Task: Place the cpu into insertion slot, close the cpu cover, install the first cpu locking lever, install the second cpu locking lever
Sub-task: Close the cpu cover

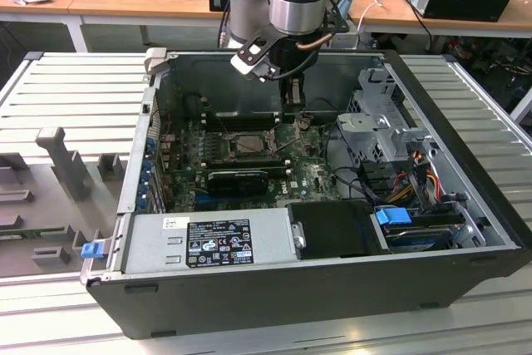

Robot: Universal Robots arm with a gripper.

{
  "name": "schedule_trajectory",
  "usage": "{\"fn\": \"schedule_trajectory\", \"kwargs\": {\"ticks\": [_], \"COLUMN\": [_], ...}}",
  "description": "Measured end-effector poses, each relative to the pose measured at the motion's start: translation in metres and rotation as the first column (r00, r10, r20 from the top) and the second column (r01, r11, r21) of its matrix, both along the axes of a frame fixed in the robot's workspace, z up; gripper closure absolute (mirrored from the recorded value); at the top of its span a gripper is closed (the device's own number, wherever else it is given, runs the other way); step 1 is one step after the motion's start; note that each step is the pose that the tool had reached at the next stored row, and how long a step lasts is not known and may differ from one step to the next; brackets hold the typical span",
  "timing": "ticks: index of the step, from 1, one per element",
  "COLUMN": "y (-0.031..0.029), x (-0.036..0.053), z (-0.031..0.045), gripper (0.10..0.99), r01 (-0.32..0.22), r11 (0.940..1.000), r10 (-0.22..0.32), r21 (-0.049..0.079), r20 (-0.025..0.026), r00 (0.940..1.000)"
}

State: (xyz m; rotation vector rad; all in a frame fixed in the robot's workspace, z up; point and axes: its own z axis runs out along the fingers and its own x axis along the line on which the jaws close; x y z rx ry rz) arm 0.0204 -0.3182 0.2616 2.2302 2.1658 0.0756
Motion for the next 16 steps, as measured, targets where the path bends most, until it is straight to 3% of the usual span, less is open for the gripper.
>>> {"fn": "schedule_trajectory", "kwargs": {"ticks": [16], "y": [0.0000], "x": [0.0089], "z": [-0.0001], "gripper": [0.980], "r01": [0.000], "r11": [1.0000], "r10": [0.000], "r21": [0.000], "r20": [0.0000], "r00": [1.0000]}}
